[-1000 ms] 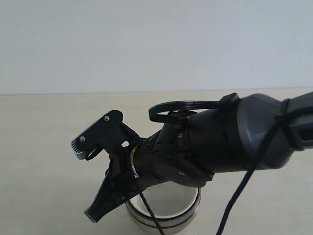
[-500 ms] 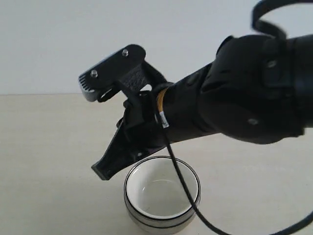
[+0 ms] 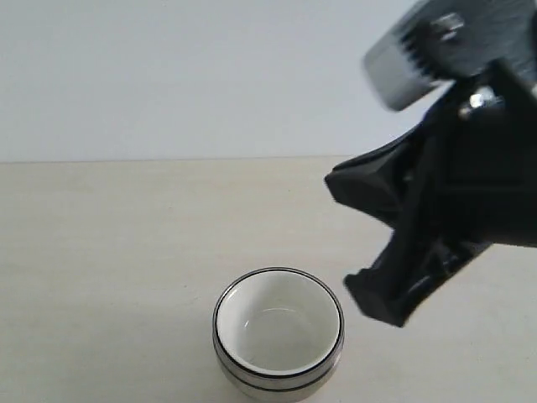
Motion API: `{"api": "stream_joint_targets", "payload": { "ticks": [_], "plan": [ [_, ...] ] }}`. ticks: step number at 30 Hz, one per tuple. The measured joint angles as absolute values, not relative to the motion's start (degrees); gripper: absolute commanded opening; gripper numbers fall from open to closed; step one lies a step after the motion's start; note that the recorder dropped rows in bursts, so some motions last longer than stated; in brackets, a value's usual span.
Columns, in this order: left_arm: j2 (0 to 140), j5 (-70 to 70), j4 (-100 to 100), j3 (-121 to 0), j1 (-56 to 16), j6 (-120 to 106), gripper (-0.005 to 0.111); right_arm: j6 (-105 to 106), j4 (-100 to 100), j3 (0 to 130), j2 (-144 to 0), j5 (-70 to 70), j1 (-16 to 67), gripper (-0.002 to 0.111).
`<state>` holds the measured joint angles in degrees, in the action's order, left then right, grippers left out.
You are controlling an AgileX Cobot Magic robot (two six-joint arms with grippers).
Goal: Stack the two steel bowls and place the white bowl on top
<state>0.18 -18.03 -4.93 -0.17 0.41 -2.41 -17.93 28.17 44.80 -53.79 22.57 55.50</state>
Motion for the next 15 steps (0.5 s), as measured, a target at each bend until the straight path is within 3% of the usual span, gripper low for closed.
{"api": "stream_joint_targets", "payload": {
  "ticks": [15],
  "plan": [
    [0.18,-18.03,-4.93,-0.17,0.41,-2.41,0.004,-20.39,30.35,36.73,-23.60,14.64,55.50,0.000]
  ]
}}
